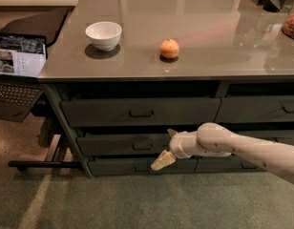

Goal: Open middle drawer

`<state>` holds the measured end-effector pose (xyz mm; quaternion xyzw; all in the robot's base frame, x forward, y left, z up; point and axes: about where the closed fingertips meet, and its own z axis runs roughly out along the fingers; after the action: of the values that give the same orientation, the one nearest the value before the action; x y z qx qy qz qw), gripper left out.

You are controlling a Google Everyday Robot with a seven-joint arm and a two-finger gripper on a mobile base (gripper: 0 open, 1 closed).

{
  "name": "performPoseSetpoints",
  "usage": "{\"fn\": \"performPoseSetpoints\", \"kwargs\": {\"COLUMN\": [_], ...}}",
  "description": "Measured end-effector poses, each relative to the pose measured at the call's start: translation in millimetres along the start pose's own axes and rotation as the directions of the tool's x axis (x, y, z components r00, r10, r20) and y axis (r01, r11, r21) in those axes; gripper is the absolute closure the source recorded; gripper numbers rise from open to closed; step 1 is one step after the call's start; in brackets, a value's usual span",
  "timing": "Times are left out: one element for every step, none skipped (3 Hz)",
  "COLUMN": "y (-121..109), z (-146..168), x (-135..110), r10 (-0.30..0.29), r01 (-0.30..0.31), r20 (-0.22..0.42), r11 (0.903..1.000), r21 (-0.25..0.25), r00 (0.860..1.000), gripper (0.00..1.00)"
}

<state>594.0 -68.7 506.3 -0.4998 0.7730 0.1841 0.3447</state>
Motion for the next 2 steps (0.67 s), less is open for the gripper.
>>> {"fn": "performPoseSetpoints", "kwargs": {"y": [0.0,-0.5], "z": [0.0,6.1], "x": [0.0,6.6], "r10": [0.000,0.001], "r01": [0.000,0.000], "r20": [0.000,0.030], "r11": [1.0000,0.9998], "r21": [0.000,-0.019], "r00": [1.000,1.000], "gripper": [0.00,0.00]}}
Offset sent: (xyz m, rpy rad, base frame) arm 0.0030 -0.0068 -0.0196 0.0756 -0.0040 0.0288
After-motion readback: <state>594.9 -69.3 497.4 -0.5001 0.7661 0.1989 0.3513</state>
